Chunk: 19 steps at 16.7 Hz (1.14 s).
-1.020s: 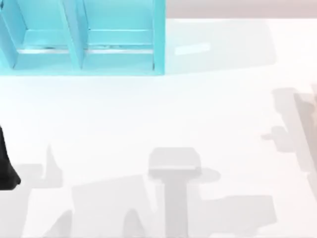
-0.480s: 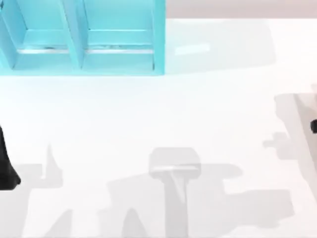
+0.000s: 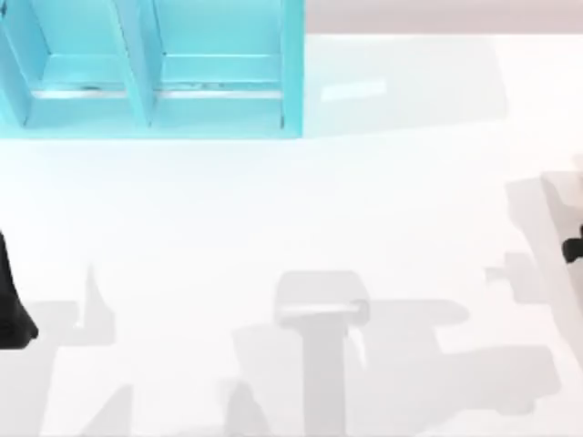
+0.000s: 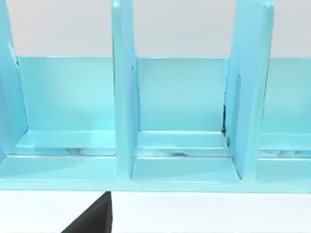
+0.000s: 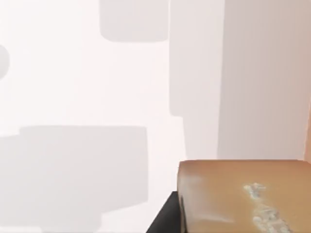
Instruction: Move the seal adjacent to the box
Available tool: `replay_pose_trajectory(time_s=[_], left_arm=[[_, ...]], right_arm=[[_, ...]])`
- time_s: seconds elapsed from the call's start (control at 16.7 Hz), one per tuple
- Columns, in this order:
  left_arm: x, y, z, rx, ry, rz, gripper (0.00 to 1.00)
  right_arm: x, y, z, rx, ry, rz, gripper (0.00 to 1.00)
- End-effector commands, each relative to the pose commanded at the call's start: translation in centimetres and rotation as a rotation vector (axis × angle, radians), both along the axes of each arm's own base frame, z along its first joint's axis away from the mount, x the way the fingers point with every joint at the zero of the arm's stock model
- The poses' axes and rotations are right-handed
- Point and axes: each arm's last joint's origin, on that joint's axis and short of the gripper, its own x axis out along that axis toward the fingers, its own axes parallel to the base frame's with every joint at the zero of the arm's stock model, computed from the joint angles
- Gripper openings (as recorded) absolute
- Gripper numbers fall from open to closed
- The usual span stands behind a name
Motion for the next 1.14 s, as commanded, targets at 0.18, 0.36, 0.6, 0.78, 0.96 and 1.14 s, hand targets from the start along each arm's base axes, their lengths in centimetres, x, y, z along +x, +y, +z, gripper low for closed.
replay_pose_trajectory(time_s=[0.18,0.36,0.6,0.78,0.96,1.14], left_arm=[[0.00,0.00,0.00,0.000,0.000,0.000,1.00],[0.00,0.00,0.00,0.000,0.000,0.000,1.00],[0.00,0.00,0.00,0.000,0.000,0.000,1.00],[0.00,0.00,0.00,0.000,0.000,0.000,1.00],[0.00,0.00,0.00,0.000,0.000,0.000,1.00],[0.00,0.00,0.00,0.000,0.000,0.000,1.00]], right_arm=[[0.00,0.00,0.00,0.000,0.000,0.000,0.23],[0.00,0.00,0.00,0.000,0.000,0.000,0.45],[0.00,0.00,0.00,0.000,0.000,0.000,0.75],[0.00,0.00,0.00,0.000,0.000,0.000,0.98],[0.00,0.00,0.00,0.000,0.000,0.000,1.00],[0.00,0.00,0.00,0.000,0.000,0.000,1.00]])
